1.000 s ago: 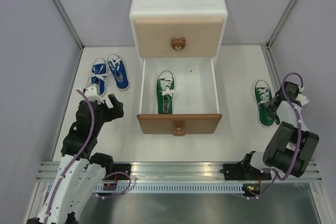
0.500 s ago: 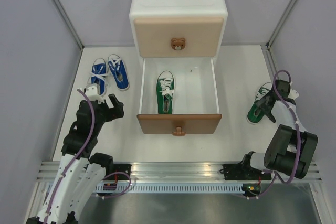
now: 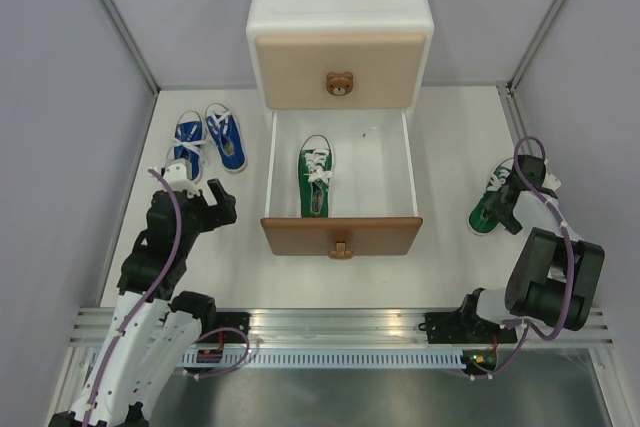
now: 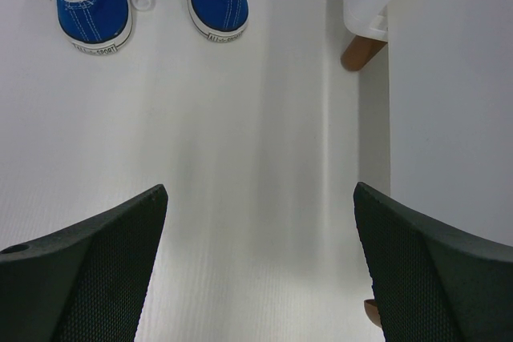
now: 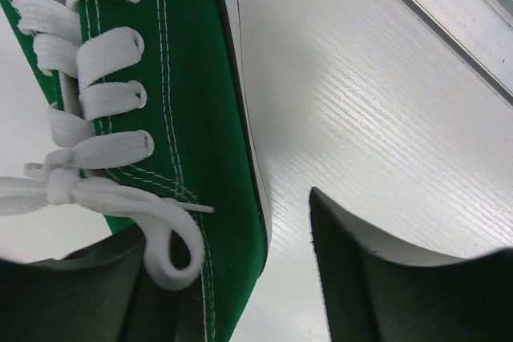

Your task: Place and organize the shoes in the shoe cabinet

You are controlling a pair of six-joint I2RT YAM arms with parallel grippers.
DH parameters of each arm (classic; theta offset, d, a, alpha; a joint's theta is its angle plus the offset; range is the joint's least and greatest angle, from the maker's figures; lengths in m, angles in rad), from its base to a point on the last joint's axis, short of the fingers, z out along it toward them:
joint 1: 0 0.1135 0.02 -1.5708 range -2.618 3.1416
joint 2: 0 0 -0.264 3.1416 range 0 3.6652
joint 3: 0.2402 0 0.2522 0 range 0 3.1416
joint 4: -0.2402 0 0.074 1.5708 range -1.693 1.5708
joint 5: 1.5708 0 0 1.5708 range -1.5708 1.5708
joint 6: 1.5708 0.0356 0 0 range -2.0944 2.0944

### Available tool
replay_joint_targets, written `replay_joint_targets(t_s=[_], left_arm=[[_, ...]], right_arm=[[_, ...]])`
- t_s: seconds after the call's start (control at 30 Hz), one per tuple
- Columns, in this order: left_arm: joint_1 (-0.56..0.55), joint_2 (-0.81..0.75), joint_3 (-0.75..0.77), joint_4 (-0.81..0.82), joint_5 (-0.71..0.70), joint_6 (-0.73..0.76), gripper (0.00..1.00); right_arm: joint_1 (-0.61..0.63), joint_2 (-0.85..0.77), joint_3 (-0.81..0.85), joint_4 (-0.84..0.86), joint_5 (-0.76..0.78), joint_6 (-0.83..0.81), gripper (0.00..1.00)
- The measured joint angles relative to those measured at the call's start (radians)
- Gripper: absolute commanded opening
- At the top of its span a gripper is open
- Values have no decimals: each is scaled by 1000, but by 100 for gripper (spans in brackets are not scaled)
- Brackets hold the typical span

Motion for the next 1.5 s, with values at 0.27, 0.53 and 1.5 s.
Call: replay_joint_targets(t_s=[0.27,0.53,1.5], left_arm=[[0,2,0,0,-1,0,100],[0,-8,0,0,0,0,100],[0,-32,0,0,0,0,100]], right_arm=[[0,29,-2,23,-5,7,57],[5,60,2,52,-22,6,23],[181,-256,238,-253,-1,-82,0]])
